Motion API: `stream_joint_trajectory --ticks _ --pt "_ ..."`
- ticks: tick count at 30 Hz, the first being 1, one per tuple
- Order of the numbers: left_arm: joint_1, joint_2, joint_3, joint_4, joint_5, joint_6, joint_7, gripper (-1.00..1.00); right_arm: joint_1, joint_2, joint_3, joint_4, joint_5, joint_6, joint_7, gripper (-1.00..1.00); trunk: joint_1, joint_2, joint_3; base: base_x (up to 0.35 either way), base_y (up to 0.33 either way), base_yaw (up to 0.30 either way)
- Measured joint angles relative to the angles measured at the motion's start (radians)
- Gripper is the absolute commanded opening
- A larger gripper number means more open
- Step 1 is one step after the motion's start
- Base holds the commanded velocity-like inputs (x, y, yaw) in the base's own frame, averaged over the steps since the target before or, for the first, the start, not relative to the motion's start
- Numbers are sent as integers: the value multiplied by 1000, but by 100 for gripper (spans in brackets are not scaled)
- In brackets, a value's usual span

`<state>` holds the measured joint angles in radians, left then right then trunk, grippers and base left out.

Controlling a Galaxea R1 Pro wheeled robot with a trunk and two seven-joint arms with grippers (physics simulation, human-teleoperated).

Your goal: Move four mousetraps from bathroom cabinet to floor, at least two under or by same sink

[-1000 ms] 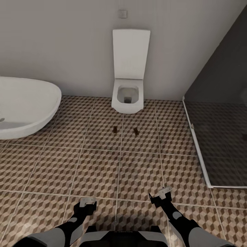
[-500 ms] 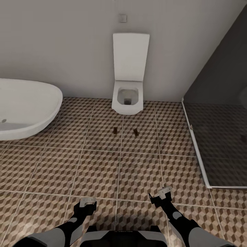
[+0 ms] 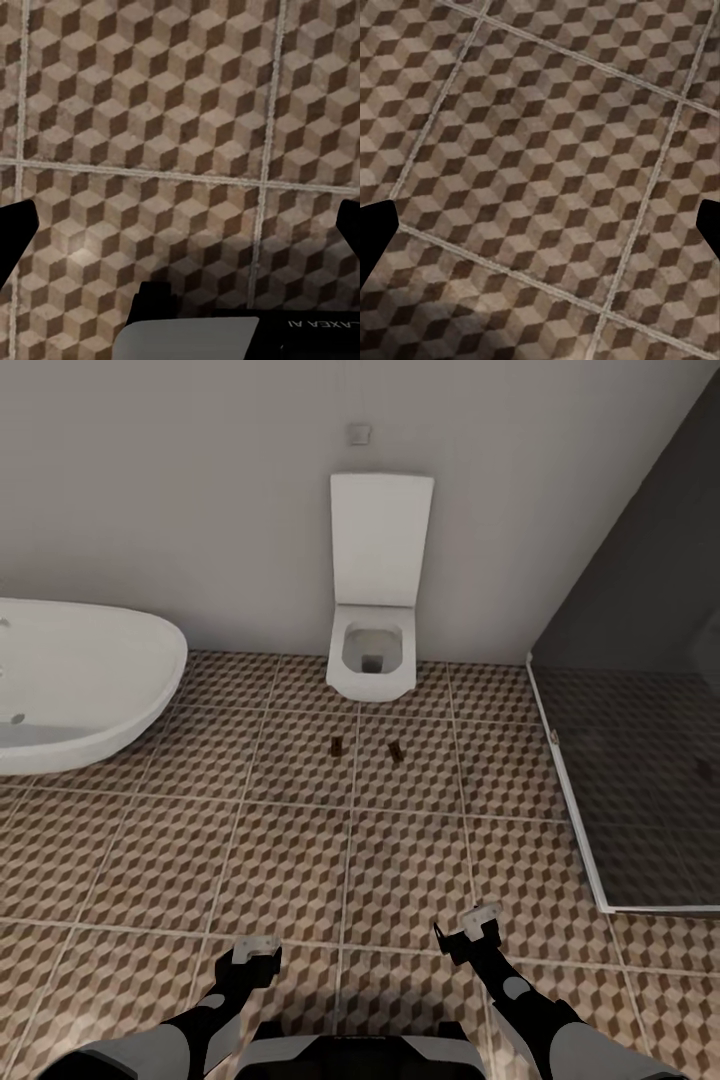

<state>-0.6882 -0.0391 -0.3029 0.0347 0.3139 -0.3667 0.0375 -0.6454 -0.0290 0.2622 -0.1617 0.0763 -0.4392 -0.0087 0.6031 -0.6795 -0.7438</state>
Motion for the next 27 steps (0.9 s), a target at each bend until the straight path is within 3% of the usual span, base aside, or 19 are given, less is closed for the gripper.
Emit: stream_joint_trajectory --ticks 21,27 --pt "0 1 0 0 0 0 0 100 1 -2 0 1 -1 0 -1 100 -81 147 101 0 0 0" --pt "3 2 0 1 -1 0 0 100 2 -28 -1 1 -3 0 0 100 -104 189 130 0 0 0"
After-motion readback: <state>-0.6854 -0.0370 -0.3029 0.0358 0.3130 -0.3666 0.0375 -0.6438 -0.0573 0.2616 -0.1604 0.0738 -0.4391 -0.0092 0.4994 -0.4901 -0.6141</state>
